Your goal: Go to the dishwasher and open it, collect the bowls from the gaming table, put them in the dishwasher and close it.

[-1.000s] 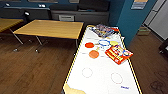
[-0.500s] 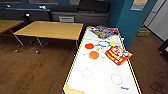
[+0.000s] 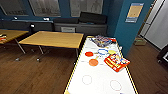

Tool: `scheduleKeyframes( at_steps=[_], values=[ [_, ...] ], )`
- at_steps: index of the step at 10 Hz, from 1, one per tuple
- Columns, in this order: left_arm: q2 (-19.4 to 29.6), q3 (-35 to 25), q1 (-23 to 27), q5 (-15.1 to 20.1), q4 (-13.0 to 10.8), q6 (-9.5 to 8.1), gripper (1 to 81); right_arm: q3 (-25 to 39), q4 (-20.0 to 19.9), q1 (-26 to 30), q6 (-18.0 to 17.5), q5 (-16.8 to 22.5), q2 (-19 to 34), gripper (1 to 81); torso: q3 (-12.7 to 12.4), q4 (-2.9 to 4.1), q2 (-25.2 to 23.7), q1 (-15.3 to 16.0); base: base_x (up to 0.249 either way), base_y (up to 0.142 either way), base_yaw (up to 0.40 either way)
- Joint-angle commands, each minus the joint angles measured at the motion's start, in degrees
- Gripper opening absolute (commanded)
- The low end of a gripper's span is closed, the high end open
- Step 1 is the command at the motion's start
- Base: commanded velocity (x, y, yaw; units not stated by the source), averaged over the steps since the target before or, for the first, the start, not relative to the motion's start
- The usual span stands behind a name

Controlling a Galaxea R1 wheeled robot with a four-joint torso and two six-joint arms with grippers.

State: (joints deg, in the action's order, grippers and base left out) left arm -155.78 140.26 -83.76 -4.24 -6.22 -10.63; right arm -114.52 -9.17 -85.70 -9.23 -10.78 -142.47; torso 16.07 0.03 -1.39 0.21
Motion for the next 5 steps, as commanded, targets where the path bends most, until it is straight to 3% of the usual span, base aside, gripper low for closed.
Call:
scheduleKeyframes(
  at_steps=[1, 5],
  values=[
    [-0.8, 3.2, 0.4, 4.0, -0.6, 0.35, 1.0, -0.2, 1.6, 0.7, 0.2, 3.7, 1.1, 1.0, -4.2, 0.0, 0.0, 0.0, 0.0, 0.0, 0.0],
    [-2.1, 3.6, 0.4, 4.1, -0.7, 0.43, 1.0, -0.8, 1.8, 0.7, 0.2, 3.7, 0.8, 1.0, -10.7, 0.0, -0.1, -0.1, 0.0, 0.0, 0.0]
  ],
)
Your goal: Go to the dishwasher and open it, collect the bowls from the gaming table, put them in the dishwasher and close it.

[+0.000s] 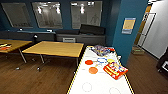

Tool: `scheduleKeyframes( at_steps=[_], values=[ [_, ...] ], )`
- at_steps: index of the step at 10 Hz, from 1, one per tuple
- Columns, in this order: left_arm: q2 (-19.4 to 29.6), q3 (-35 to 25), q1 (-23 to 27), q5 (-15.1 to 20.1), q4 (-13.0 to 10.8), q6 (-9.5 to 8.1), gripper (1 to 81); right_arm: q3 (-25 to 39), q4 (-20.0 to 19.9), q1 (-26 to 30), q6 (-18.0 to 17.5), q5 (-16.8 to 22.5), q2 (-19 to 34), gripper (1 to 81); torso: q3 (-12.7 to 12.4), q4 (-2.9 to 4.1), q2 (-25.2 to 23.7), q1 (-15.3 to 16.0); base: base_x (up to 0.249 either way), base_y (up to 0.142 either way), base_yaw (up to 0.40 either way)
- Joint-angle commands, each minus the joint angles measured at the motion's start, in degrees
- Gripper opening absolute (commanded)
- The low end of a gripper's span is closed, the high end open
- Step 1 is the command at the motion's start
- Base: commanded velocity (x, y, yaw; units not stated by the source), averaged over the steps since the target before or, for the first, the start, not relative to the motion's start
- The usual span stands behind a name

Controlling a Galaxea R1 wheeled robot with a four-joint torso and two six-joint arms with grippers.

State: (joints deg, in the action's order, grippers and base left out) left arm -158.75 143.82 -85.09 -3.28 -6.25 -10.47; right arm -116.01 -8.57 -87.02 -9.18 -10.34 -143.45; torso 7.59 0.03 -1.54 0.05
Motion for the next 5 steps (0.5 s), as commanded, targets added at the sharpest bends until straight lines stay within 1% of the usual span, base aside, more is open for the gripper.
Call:
scheduleKeyframes(
  at_steps=[1, 3, 4, 5],
  values=[
    [0.7, 0.1, 1.7, 3.1, -0.7, 0.36, 1.0, 0.8, 1.2, 2.0, 0.1, 3.3, 1.8, 1.0, -4.0, 0.0, 0.0, 0.0, 0.0, 0.0, 0.0],
    [0.2, 0.6, 1.6, 3.1, -0.7, 0.72, 1.0, 0.7, 1.6, 2.0, 0.1, 3.3, 1.6, 1.0, -7.1, 0.0, 0.0, 0.0, 0.0, 0.0, 0.0],
    [0.2, 0.7, 1.7, 3.1, -0.6, 0.72, 1.0, 0.7, 1.6, 2.0, 0.1, 3.3, 1.6, 1.0, -4.7, 0.0, -0.1, -0.1, 0.0, 0.0, 0.0],
    [0.2, 0.7, 1.7, 3.1, -0.6, 0.63, 1.0, 0.7, 1.6, 2.0, 0.1, 3.3, 1.6, 1.0, -5.3, 0.0, -0.1, -0.1, 0.0, 0.0, 0.0]
  ],
)
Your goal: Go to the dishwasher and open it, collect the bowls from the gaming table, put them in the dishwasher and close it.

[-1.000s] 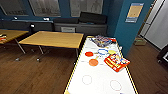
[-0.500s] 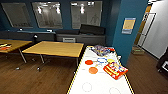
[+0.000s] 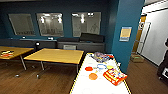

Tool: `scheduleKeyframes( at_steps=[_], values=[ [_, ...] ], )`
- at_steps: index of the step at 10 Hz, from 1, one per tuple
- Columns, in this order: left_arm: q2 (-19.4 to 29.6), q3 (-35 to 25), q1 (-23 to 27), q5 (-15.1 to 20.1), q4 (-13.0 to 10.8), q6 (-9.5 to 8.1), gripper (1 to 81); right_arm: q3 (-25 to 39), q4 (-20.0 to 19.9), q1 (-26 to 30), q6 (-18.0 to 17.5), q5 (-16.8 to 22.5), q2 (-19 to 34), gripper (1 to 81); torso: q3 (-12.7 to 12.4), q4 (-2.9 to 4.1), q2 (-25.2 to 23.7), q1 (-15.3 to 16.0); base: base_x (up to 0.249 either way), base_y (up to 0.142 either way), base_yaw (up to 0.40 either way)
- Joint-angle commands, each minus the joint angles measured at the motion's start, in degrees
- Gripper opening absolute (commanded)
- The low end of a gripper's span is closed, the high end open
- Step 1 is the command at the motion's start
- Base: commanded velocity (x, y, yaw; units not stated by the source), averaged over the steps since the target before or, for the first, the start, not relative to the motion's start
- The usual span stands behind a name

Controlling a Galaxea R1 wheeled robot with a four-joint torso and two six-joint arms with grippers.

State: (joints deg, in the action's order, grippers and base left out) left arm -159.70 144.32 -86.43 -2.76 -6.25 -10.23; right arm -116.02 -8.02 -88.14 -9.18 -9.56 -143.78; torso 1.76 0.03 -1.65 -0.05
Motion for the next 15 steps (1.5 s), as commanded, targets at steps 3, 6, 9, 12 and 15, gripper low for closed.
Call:
scheduleKeyframes(
  at_steps=[3, 6, 9, 12, 15],
  values=[
    [1.0, 0.2, 3.0, 2.4, -0.6, 0.38, 1.0, 0.5, 1.4, 3.1, 0.1, 2.5, 1.1, 1.0, 0.0, 0.0, 0.0, 0.1, 0.0, 0.0, 0.0],
    [0.8, 0.3, 3.1, 2.4, -0.6, 0.38, 1.0, -1.6, 1.5, 2.7, 0.2, 2.5, -0.5, 1.0, 0.0, 0.0, 0.0, 0.1, 0.0, 0.0, 0.0],
    [0.3, 0.3, 3.0, 2.5, -0.6, 0.47, 1.0, -2.3, 2.2, 2.6, 0.1, 2.5, -1.3, 1.0, 0.0, 0.0, 0.0, 0.1, -0.048, 0.0, 0.0],
    [-0.3, 0.9, 3.1, 2.6, -0.7, 0.47, 1.0, -2.8, 2.3, 2.5, 0.1, 2.5, -1.5, 1.0, 0.0, 0.0, -0.1, 0.1, -0.093, 0.0, 0.0],
    [-2.6, 4.8, 3.0, 2.7, -0.7, 0.56, 1.0, -3.9, 2.7, 2.7, 0.1, 2.5, -2.1, 1.0, 0.0, 0.0, -0.1, 0.1, -0.093, 0.0, 0.0]
  ],
)
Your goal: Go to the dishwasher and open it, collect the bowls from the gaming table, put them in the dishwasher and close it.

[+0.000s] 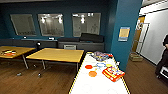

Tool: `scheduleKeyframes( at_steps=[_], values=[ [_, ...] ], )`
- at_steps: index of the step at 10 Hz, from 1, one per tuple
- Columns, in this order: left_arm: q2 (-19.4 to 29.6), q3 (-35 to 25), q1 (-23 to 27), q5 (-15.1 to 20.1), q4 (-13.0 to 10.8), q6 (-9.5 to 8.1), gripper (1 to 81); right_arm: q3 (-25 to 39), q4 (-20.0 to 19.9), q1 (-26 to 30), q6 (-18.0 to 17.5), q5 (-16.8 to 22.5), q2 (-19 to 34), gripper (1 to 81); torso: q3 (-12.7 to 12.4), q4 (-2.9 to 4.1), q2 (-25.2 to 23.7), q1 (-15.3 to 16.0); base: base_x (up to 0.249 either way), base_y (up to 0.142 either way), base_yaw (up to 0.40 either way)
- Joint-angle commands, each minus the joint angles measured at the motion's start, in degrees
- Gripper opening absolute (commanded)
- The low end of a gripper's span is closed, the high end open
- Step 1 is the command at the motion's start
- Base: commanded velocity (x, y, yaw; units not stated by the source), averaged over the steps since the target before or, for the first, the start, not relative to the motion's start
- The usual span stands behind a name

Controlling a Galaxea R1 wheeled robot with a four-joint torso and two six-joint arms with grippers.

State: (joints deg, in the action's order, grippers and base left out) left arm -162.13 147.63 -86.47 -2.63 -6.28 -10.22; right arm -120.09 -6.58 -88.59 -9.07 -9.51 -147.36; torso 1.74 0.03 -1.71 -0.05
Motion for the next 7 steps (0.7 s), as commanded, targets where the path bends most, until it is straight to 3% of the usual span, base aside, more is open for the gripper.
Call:
scheduleKeyframes(
  at_steps=[1, 7],
  values=[
    [-0.8, 2.4, 2.9, 2.5, -0.7, 0.72, 1.0, -1.1, 1.4, 3.1, 0.0, 2.6, 0.9, 1.0, 0.0, 0.0, 0.0, 0.1, -0.093, 0.0, 0.0],
    [-2.3, 2.8, 2.8, 2.5, -1.3, 1.25, 1.0, -3.6, 2.0, 2.3, 0.0, 2.9, -1.2, 1.0, 0.0, 0.0, 0.0, 0.1, -0.1, 0.0, 0.0]
  ],
)
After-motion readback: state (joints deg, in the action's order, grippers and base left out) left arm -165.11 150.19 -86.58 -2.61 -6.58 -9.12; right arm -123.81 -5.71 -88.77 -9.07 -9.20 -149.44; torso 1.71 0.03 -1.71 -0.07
